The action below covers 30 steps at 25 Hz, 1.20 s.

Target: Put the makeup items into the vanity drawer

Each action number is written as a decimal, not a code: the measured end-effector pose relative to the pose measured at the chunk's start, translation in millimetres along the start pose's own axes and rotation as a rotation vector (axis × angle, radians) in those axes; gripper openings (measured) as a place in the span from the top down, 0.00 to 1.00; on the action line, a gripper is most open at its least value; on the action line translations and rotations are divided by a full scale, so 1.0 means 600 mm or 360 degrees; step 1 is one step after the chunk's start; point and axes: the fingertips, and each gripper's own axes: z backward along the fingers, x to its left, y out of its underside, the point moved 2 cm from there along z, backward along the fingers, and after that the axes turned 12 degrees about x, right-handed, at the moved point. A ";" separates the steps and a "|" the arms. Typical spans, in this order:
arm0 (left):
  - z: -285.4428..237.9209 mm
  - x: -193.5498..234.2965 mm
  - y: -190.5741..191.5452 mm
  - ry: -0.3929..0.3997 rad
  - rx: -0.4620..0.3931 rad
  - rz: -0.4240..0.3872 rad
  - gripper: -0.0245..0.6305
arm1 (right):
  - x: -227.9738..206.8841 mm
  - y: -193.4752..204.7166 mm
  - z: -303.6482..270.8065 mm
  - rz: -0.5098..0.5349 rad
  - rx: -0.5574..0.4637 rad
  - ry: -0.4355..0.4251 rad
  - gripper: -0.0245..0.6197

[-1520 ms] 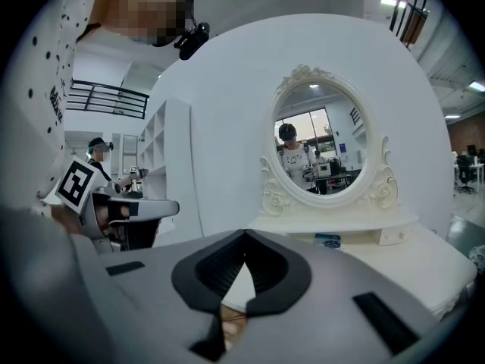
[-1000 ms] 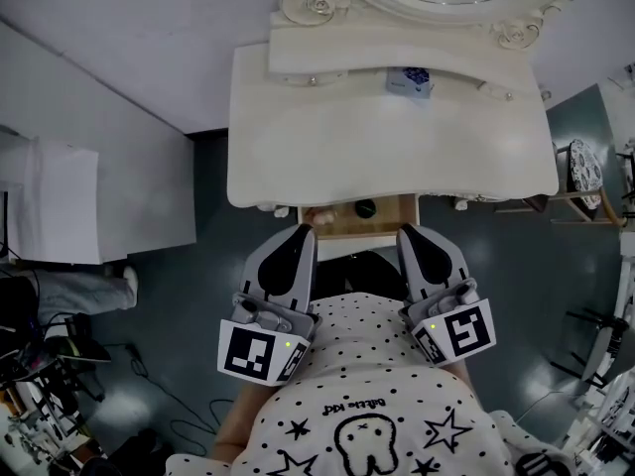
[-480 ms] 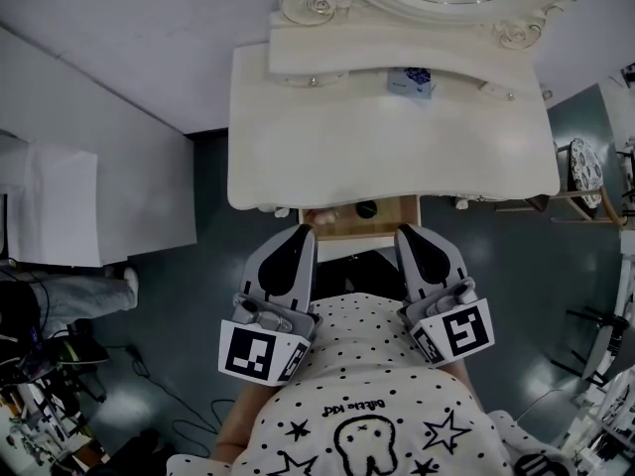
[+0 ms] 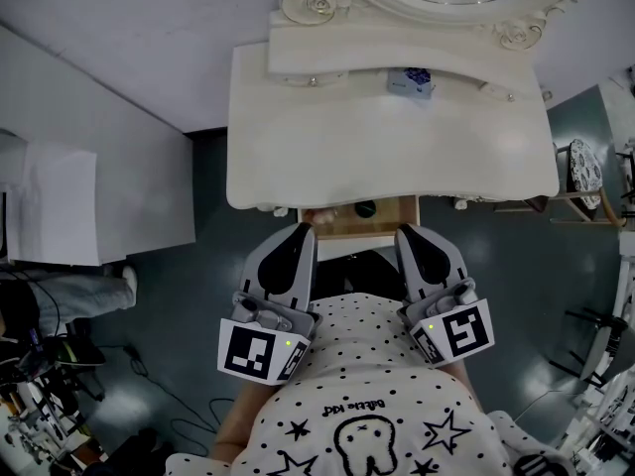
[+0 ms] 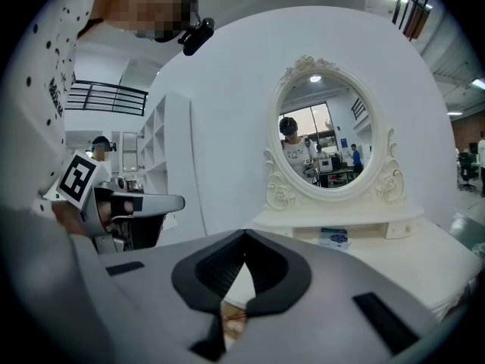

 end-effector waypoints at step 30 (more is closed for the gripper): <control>0.071 0.045 -0.020 -0.0194 -0.0098 -0.0013 0.97 | 0.004 0.012 0.026 0.0026 -0.0003 0.0051 0.95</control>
